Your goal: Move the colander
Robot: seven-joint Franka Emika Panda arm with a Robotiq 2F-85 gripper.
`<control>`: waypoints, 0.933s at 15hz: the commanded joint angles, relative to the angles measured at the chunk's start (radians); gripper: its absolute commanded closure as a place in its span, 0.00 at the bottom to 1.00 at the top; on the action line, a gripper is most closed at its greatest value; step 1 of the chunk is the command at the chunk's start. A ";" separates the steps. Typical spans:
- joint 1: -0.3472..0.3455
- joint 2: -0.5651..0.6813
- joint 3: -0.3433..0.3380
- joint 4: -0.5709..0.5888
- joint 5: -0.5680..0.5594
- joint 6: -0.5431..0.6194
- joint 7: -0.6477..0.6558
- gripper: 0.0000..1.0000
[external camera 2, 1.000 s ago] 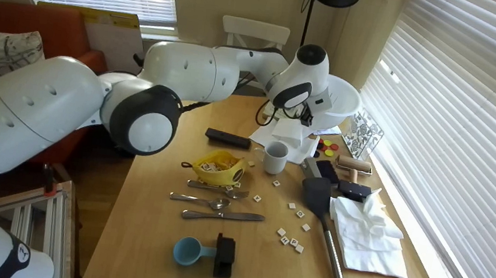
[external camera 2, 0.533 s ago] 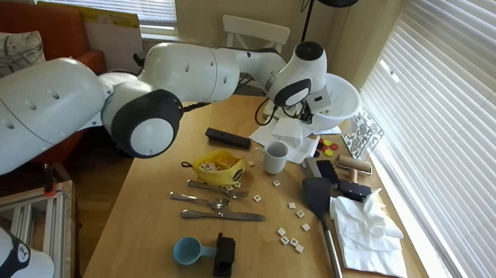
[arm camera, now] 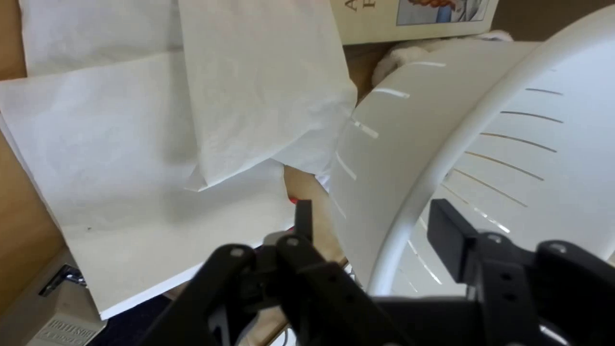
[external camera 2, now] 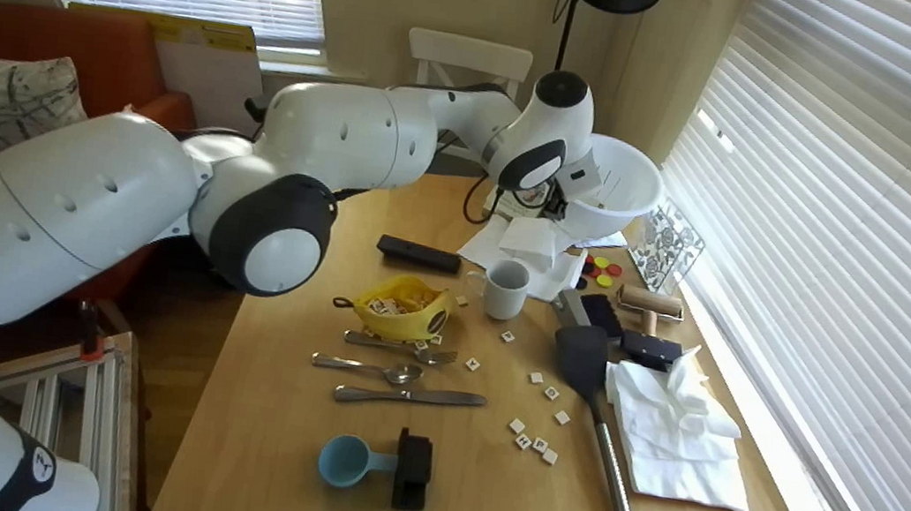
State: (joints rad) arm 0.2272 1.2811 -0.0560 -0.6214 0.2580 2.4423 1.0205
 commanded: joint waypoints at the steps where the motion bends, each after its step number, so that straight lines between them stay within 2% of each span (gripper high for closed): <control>1: -0.011 0.062 0.046 0.103 -0.031 0.007 0.013 0.69; 5: -0.012 0.072 0.037 0.112 0.006 0.024 -0.001 0.95; 6: -0.015 0.075 0.038 0.114 0.008 0.032 -0.003 0.98; 10: -0.023 0.080 0.064 0.127 0.024 0.083 -0.015 0.96; 12: -0.028 0.069 0.098 0.132 0.041 0.112 -0.024 0.97; 14: -0.040 0.048 0.162 0.135 0.069 0.116 -0.053 0.99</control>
State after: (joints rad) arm 0.2051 1.3242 0.0290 -0.5366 0.2758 2.5553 1.0147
